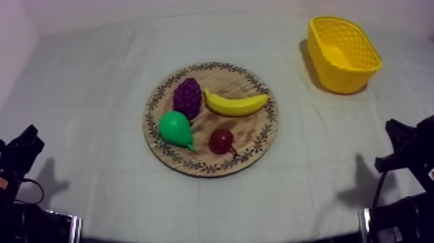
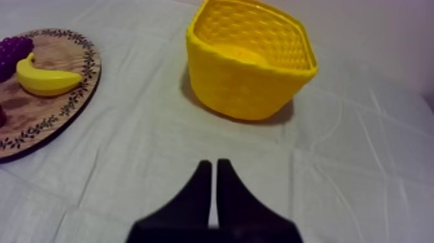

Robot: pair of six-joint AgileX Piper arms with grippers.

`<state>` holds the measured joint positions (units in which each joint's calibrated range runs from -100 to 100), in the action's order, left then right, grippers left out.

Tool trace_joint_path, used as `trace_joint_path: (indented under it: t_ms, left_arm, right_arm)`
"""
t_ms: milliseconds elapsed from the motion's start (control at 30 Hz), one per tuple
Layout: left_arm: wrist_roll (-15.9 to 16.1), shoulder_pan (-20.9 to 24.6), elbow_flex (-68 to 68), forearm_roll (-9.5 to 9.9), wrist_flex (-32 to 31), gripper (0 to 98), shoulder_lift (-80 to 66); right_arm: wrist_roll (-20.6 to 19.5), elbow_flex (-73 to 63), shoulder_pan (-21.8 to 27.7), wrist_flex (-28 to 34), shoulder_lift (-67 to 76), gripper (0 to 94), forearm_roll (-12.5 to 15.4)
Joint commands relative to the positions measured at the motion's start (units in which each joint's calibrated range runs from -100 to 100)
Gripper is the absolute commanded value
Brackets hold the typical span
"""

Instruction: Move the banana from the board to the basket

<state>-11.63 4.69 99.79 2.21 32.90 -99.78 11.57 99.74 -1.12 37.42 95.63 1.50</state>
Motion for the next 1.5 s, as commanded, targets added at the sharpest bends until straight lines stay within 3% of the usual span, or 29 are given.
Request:
trace_joint_path:
  t_ms: [0, 900, 1133, 1467]
  left_arm:
    - [0.0, 0.0, 0.0, -0.03, 0.0, 0.1, 0.0]
    - [0.0, 0.0, 0.0, -0.03, 0.0, 0.1, 0.0]
    - [0.0, 0.0, 0.0, -0.03, 0.0, 0.1, 0.0]
    - [0.0, 0.0, 0.0, -0.03, 0.0, 0.1, 0.0]
  right_arm:
    - [0.0, 0.0, 0.0, 0.0, 0.0, 0.4, 0.0]
    - [-0.2, 0.0, 0.0, 0.0, 0.0, 0.4, 0.0]
    - [1.4, 0.0, -0.1, 0.2, -0.1, 0.5, 0.1]
    - [5.1, -6.6, -0.4, -2.4, -9.6, 0.5, 2.4]
